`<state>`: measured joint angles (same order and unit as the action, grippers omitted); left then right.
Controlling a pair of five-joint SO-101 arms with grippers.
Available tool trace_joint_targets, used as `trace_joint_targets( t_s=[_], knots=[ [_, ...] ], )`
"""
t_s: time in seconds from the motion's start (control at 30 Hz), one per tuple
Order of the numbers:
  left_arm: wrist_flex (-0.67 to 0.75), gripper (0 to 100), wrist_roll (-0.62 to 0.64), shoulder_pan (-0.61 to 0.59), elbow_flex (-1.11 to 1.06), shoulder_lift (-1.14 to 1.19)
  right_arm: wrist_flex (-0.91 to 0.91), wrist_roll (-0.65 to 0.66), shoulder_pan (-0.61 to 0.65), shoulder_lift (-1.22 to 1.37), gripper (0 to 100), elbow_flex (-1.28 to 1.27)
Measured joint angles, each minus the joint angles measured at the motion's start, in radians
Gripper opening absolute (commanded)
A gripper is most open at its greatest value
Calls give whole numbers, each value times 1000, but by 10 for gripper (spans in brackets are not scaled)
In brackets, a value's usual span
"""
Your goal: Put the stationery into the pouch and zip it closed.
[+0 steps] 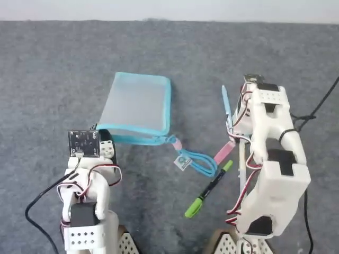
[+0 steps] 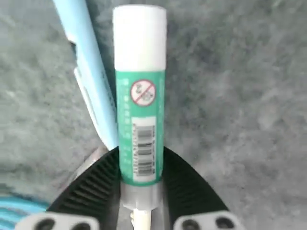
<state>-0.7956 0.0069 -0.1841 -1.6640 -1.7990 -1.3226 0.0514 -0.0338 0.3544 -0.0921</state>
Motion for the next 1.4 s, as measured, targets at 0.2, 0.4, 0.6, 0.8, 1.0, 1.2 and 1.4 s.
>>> trace_joint_targets(
  t_s=[0.2,0.4,0.6,0.8,1.0,1.2,1.4],
  knots=[
    [0,12,0,0,0,0,-5,52,-5,-32,238,0],
    [0,12,0,0,0,0,5,137,-51,-5,270,0],
    [0,12,0,0,0,0,49,157,-51,61,207,23],
    [0,12,0,0,0,0,32,160,-66,61,98,35],
    [0,12,0,0,0,0,28,161,-69,61,11,35],
    [0,12,0,51,-17,0,-18,161,-69,-84,8,29],
    [0,12,2,227,-29,2,-54,178,-18,-422,8,-150]
  ],
)
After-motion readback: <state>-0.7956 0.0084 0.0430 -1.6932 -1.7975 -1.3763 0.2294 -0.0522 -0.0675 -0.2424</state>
